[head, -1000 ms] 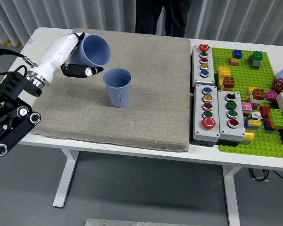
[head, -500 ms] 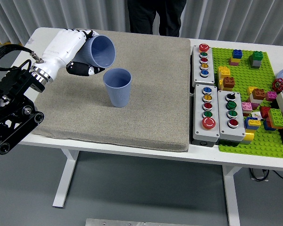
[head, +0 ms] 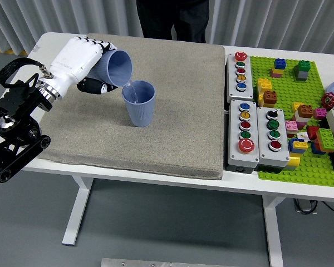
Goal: Pick cup pour cup place
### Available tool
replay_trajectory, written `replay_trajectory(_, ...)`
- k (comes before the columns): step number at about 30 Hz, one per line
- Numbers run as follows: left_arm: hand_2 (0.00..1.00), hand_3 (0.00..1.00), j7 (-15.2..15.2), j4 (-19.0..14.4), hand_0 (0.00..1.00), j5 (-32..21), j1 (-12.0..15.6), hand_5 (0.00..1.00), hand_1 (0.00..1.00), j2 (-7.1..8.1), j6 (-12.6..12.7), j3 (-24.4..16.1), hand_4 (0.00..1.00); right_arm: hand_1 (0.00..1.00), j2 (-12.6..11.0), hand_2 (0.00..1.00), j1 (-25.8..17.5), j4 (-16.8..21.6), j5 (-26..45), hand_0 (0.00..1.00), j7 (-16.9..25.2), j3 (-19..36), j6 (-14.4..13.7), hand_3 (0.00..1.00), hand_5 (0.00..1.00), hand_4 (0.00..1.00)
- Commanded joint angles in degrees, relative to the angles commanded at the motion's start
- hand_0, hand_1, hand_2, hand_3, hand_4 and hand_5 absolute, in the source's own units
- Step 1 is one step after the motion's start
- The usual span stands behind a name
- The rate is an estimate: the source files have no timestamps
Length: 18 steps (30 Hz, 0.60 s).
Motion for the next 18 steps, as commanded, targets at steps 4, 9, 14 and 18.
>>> replay_trajectory(4, 0.555, 0.586, 0.5, 0.5, 0.57, 1.2, -0.1, 0.141, 0.531, 0.07, 1.5, 0.3, 0.835, 0.689, 0.0, 0.736, -0.1, 0.0, 0.1, 0.723, 0.0, 0.0, 0.0, 0.699, 0.29, 0.32)
replay_trajectory(9, 0.555, 0.587, 0.5, 0.5, 0.57, 2.5, -0.4, 0.143, 0.531, 0.09, 2.6, 1.1, 0.835, 0.689, 0.0, 0.736, -0.1, 0.0, -0.2, 0.723, -0.1, 0.1, 0.1, 0.699, 0.291, 0.32)
replay_trajectory(14, 0.555, 0.587, 0.7, 0.5, 0.57, 4.2, -0.5, 0.143, 0.531, 0.16, 3.2, 1.5, 0.835, 0.689, 0.0, 0.736, -0.3, 0.0, -0.3, 0.723, -0.1, 0.1, 0.1, 0.699, 0.291, 0.32)
replay_trajectory(18, 0.555, 0.585, 0.8, 0.4, 0.568, 5.4, -0.6, 0.144, 0.531, 0.3, 3.4, 1.9, 0.835, 0.689, 0.0, 0.736, -0.4, 0.0, -0.3, 0.723, -0.1, 0.1, 0.0, 0.699, 0.291, 0.321)
